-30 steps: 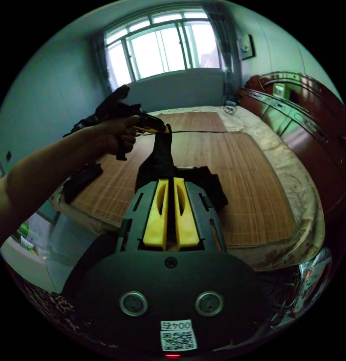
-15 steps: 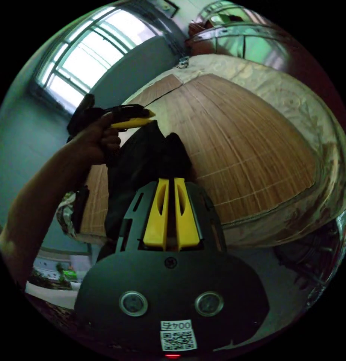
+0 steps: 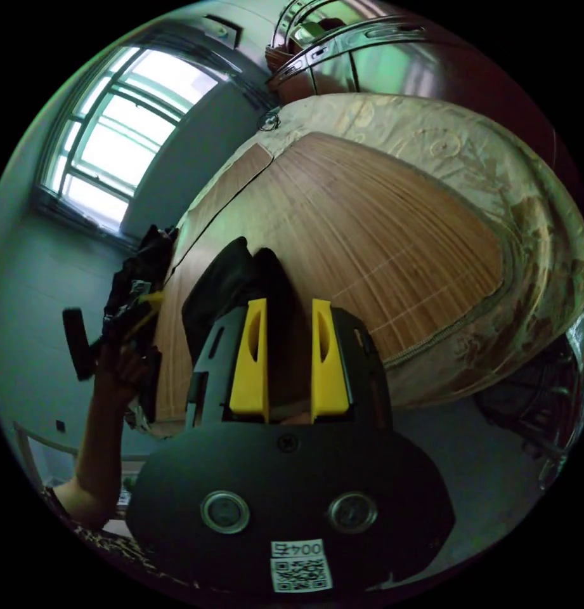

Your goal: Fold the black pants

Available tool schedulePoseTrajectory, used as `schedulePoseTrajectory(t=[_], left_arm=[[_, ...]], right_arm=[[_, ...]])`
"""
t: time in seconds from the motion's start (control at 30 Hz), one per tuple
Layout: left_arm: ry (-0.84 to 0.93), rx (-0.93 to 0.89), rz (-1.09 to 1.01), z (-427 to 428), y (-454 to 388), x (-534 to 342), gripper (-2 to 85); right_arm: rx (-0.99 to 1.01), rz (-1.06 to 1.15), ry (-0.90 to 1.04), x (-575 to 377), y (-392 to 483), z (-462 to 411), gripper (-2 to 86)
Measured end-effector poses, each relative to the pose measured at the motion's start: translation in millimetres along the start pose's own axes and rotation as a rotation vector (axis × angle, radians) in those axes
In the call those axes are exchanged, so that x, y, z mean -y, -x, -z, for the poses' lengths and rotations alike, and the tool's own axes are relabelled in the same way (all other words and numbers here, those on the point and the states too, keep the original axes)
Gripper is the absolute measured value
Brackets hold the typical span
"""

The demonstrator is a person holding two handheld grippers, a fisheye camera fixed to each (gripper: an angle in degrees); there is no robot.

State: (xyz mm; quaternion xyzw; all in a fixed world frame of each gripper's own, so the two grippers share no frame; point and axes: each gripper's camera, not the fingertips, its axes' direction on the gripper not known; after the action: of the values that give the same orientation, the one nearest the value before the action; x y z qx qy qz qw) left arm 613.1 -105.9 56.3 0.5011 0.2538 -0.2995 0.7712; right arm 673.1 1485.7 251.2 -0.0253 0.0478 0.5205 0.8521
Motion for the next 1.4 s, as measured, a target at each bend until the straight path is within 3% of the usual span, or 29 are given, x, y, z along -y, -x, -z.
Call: schedulePoseTrajectory(t=[0.17,0.3,0.4,0.57,0.67,0.77,0.97,1.17,1.27,1.4], left_arm=[[0.021,0.029,0.094,45,10,-106,3.3],[0.021,0.052,0.117,76,9,-158,2.7],[-0.001,0.108,0.128,99,5,-190,2.5],[-0.02,0.035,0.165,101,-9,-214,2.5],[-0.022,0.0,0.154,97,-23,-221,2.6],[0.009,-0.01,0.096,93,-50,-240,2.8],[0.098,0.056,-0.017,87,-87,-282,2.9],[0.097,0.163,-0.1,85,-115,-301,4.1],[0.114,0.204,-0.141,77,-125,-304,4.9],[0.114,0.302,-0.185,66,-135,-307,6.1]], right_arm=[[-0.117,0.161,0.042,42,45,-9,11.4],[-0.215,-0.012,-0.087,63,43,26,11.2],[-0.185,0.003,-0.104,68,48,40,10.8],[-0.16,0.221,0.096,82,103,-2,14.1],[-0.192,0.201,0.249,90,122,-39,15.9],[-0.268,0.223,0.287,82,139,-56,12.9],[-0.241,0.157,0.261,54,174,-39,10.3],[-0.429,0.275,0.118,62,248,4,9.5],[-0.411,0.41,0.233,58,292,-5,7.0],[-0.623,0.468,0.434,55,326,-55,5.4]])
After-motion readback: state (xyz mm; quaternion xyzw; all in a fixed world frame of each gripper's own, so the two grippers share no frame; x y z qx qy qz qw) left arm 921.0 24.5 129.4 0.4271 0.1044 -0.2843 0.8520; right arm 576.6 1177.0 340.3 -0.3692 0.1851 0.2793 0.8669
